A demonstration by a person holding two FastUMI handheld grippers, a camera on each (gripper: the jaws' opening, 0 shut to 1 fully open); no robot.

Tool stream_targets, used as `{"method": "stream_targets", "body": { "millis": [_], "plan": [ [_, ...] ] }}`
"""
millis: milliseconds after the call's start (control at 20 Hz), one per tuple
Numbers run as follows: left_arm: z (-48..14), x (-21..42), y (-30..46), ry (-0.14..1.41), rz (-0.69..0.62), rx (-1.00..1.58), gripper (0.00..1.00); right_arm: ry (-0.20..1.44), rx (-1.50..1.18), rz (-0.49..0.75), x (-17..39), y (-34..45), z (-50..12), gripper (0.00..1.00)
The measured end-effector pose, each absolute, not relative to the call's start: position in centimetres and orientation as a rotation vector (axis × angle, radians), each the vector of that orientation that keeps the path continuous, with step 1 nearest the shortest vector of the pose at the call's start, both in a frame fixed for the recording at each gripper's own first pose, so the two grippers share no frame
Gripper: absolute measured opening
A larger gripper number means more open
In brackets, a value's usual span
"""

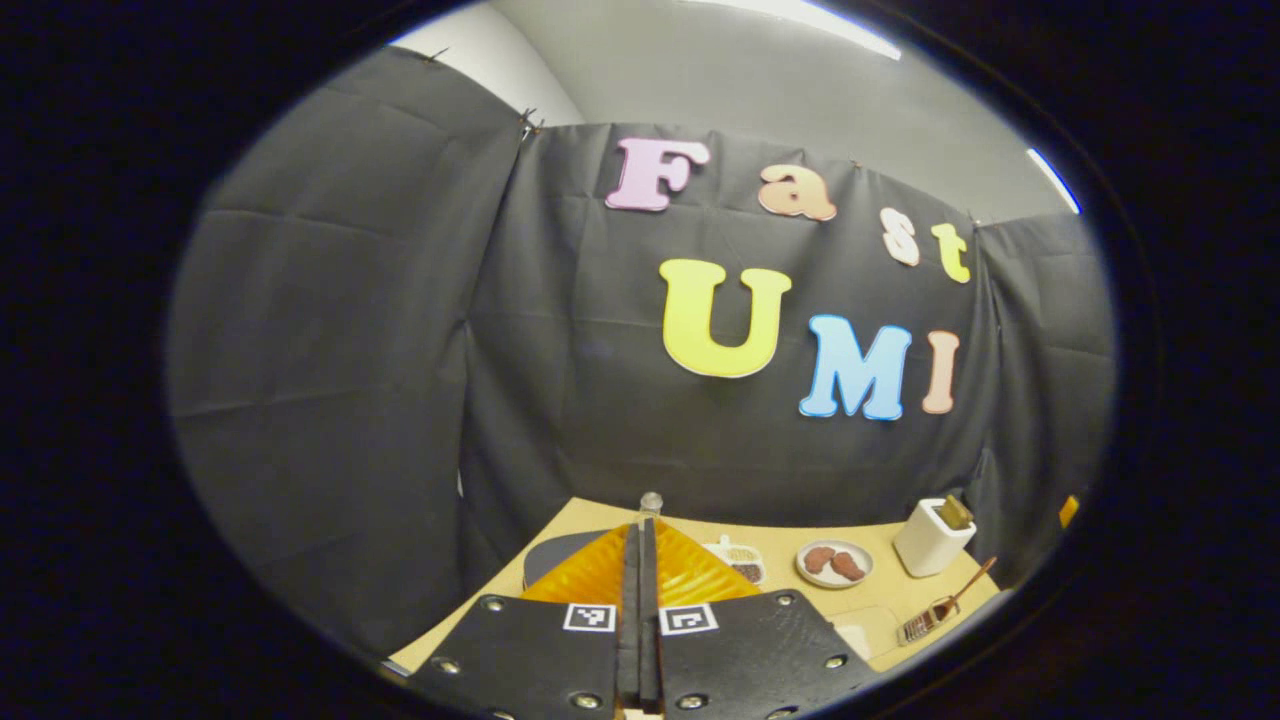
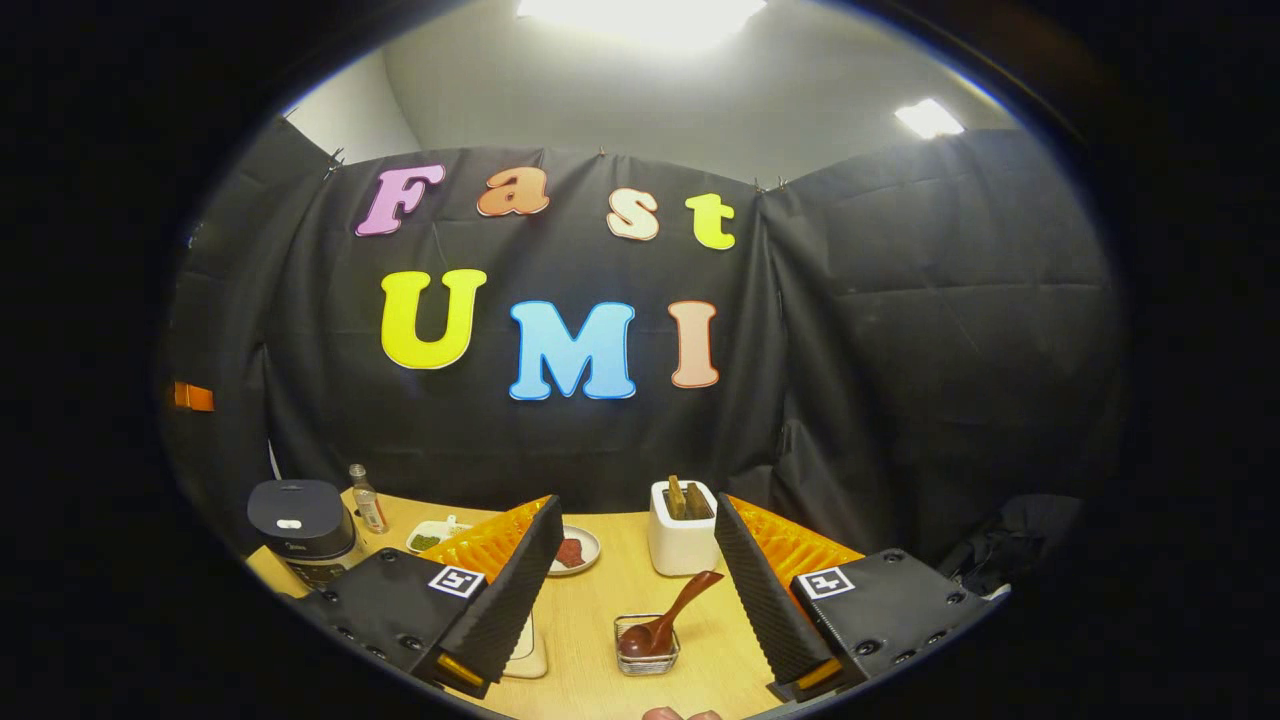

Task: Close the left gripper, press the button to open the rice cooker; take a wooden spoon from the chopstick holder with the right hand, scoop a spoonful of rice and pour it into the rice cooker, then put the wooden spoon back into the chopstick holder.

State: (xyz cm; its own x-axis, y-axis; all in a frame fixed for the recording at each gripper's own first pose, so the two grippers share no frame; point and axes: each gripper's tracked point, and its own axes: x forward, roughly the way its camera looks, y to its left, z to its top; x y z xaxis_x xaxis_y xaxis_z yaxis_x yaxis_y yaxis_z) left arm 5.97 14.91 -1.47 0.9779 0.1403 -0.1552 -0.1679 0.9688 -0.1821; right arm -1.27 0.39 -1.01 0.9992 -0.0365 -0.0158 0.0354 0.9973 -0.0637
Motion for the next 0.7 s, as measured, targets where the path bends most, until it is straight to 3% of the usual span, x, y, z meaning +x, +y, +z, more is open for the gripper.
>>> {"method": "stream_targets", "body": {
  "millis": [300, 700],
  "plan": [
    [-5.2, 9.0, 13.6, 0.25, 0.013, -0.213, 0.01, 0.049, -0.038, -0.085, -1.9, -1.6, -1.9, 0.97],
    [-12.4, 13.3, 11.6, 0.443, -0.038, -0.229, 0.0, 0.087, -0.03, -0.145, -2.9, -3.2, -3.5, 0.97]
  ]
}}
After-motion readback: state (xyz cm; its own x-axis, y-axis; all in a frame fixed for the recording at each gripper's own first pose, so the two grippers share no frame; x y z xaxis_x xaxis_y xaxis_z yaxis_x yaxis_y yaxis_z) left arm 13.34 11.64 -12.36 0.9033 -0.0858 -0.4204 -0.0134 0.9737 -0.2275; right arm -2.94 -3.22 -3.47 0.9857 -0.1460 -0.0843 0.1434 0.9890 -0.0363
